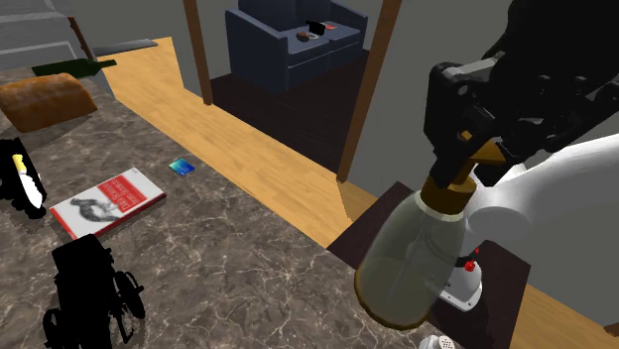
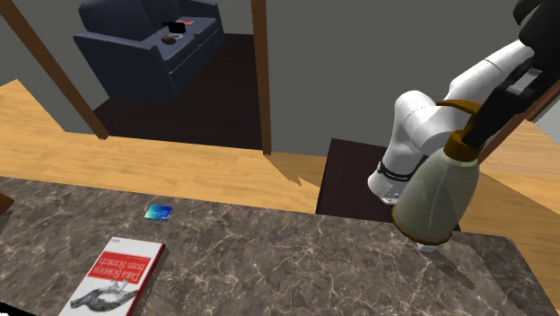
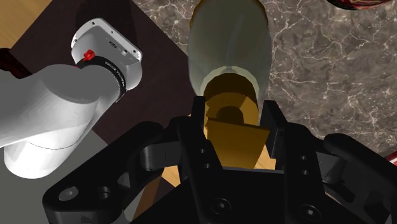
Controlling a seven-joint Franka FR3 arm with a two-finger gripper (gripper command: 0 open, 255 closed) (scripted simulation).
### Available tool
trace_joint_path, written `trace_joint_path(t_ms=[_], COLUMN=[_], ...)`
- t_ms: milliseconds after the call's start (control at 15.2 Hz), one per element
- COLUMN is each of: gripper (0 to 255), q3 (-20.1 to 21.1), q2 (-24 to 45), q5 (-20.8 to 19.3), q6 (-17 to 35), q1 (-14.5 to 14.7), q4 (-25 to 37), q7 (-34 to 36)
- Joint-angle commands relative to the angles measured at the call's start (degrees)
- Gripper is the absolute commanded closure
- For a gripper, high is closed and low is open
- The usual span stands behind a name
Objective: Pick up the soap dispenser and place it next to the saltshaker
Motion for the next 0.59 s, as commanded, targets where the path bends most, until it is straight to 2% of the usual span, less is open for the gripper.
trace_joint_path(t_ms=[0, 528], gripper=[255, 255], q3=[0.0, 0.5], q2=[-1.1, -4.6], q5=[0.3, 1.8], q6=[1.3, 6.4], q1=[0.4, 1.6], q4=[-2.3, -10.9], q7=[-0.4, -1.6])
